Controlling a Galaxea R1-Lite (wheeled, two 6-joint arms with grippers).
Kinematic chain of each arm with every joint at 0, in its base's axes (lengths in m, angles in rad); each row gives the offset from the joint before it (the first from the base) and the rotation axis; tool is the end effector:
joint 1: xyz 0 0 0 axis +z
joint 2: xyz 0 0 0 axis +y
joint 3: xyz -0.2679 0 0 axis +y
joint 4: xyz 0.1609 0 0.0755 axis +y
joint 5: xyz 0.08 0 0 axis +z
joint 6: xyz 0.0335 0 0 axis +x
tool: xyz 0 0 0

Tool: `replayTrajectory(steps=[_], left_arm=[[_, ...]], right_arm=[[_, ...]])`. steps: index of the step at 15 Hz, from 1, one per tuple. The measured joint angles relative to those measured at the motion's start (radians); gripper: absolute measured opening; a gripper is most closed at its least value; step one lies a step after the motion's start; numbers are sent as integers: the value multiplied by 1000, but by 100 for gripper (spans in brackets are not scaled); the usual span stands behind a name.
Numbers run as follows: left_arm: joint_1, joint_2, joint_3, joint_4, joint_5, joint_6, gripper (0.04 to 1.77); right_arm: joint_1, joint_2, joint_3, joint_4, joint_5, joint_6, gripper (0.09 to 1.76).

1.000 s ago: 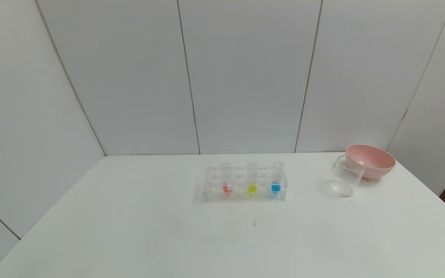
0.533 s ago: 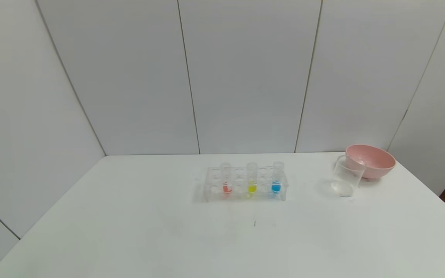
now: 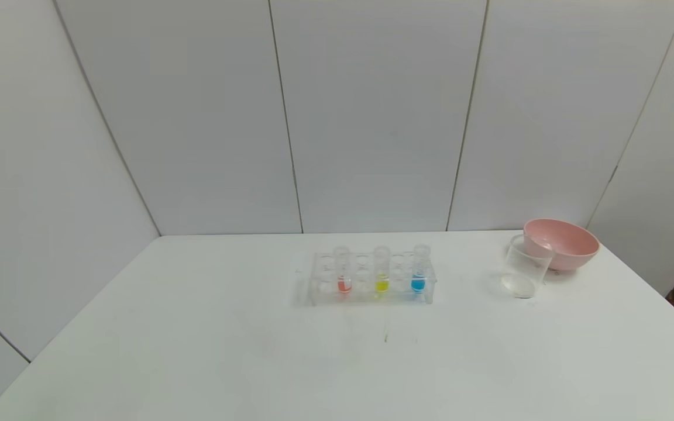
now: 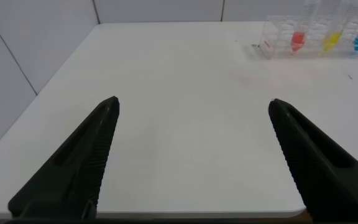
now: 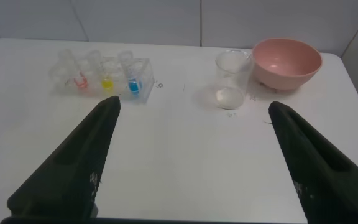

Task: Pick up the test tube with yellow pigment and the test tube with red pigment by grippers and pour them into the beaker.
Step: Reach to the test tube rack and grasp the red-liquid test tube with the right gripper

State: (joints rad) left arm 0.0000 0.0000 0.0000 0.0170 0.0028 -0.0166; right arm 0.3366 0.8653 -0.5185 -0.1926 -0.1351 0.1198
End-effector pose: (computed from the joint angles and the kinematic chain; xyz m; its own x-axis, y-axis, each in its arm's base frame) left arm 0.0065 0.0001 0.0736 0.9999 0.0028 -0.0170 -0.0031 0.9999 -0.0165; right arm 0.1102 0.0338 0.2029 0.9687 0.1963 -0.1522 -0.1829 0.9783 0.0976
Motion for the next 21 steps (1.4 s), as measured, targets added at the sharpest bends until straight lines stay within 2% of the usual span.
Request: replayTrajectory(steps=[5,9,16,21], left_arm=[[0,0,0,0,0,0,172],[0,0,0,0,0,0,172],[0,0,0,0,0,0,172],[0,0,0,0,0,0,172]], right_arm=[[363,172,-69,-8,-319,96,171],[535,386,-218,-9,-403,183,171],[648,844,-624,24,-492,254,171],[682,1109,-938,229,-538,320,171]])
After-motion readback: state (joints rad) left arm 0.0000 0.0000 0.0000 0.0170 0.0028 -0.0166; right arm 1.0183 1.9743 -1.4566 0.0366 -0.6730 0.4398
